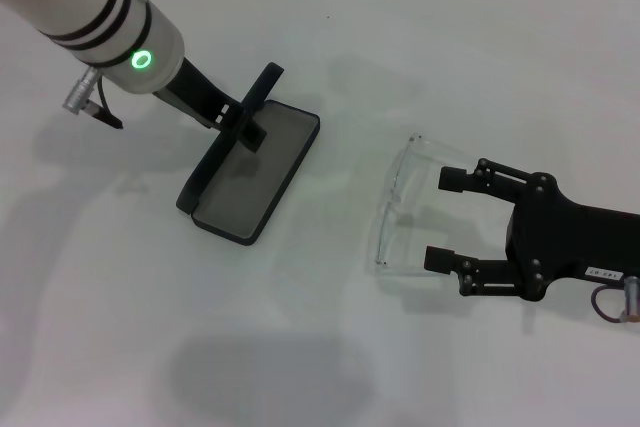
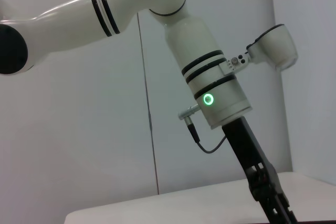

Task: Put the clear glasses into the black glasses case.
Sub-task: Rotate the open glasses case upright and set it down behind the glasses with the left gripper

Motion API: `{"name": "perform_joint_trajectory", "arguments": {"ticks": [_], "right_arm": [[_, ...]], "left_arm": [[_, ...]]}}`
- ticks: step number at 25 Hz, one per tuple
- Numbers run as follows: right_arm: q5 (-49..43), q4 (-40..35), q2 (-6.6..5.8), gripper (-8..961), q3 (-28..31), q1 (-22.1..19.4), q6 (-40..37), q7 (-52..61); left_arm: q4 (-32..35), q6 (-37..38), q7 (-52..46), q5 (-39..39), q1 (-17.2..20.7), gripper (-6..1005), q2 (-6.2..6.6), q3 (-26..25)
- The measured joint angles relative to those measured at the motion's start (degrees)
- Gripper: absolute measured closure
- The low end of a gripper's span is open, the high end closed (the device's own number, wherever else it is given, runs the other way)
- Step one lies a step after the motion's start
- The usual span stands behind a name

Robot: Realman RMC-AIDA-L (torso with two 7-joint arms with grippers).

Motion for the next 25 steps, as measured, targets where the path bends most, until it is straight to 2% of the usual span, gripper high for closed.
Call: {"name": "perform_joint_trajectory", "arguments": {"ticks": [8,13,25], "right_arm": [[0.05,0.01,0.0,90,0.0,0.06,0.52,0.0],[0.05,0.01,0.0,90,0.0,0.12,0.64,0.0],[0.04,0.01,0.0,91,0.0,0.12,0.81,0.0]], "left_arm": [[-2.26,-1.53,0.0,0.1,-0.19,347,0.04,0.04],[-2.13,-1.58,0.33,0.11,-0.19,490,0.04,0.03],[-1.93,-1.46,0.92,0.16,-0.18,682,0.04,0.03]]}}
